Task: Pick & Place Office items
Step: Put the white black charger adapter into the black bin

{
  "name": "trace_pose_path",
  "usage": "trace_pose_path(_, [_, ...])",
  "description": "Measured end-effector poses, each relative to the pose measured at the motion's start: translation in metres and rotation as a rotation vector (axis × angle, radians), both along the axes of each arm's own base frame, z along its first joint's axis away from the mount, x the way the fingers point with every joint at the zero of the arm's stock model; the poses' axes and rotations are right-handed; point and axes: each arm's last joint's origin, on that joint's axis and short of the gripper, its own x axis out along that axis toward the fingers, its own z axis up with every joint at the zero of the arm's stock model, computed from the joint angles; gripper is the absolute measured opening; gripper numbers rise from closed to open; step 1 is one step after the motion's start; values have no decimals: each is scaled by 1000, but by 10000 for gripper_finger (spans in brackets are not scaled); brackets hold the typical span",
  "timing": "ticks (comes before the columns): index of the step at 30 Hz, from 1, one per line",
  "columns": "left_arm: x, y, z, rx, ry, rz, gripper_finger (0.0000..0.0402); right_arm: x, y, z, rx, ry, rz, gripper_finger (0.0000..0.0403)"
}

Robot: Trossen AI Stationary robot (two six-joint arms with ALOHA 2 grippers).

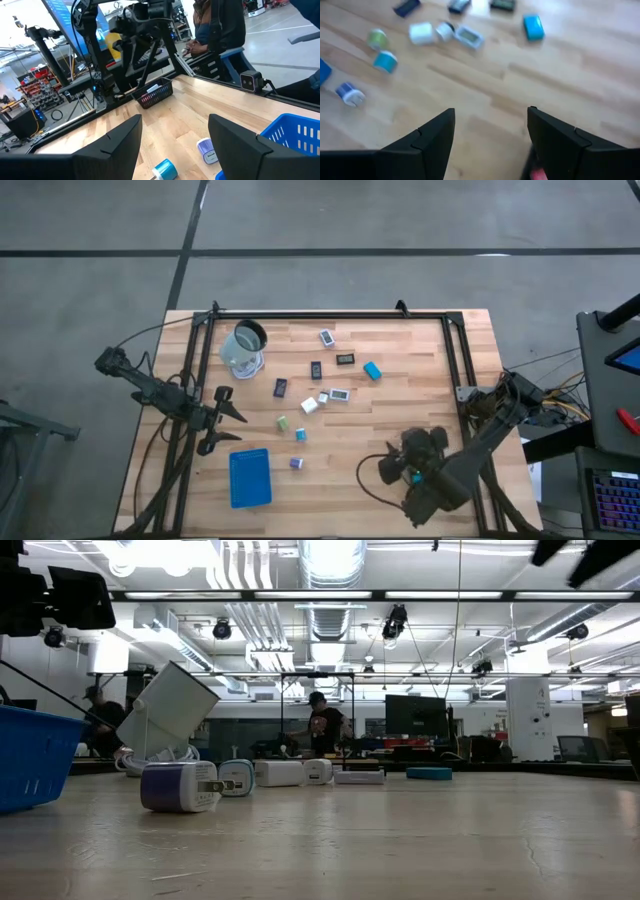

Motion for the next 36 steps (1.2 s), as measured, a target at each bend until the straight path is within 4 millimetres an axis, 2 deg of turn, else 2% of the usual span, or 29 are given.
trace_pose_path(6, [0,0,0,0,0,1,234,22,-15,1,-78,-11,53,242])
trace_pose_path(16, [0,0,0,0,0,0,234,55,-61,12,-34,-69,-71,247])
trace_pose_path(23, [0,0,0,-1,0,0,234,92,-96,24,-35,-89,52,253])
trace_pose_path(31, [0,0,0,0,0,0,234,119,-142,24,162,-127,33,248])
trace_pose_path(36, [0,0,0,-1,0,0,234,131,-156,22,231,-195,42,247])
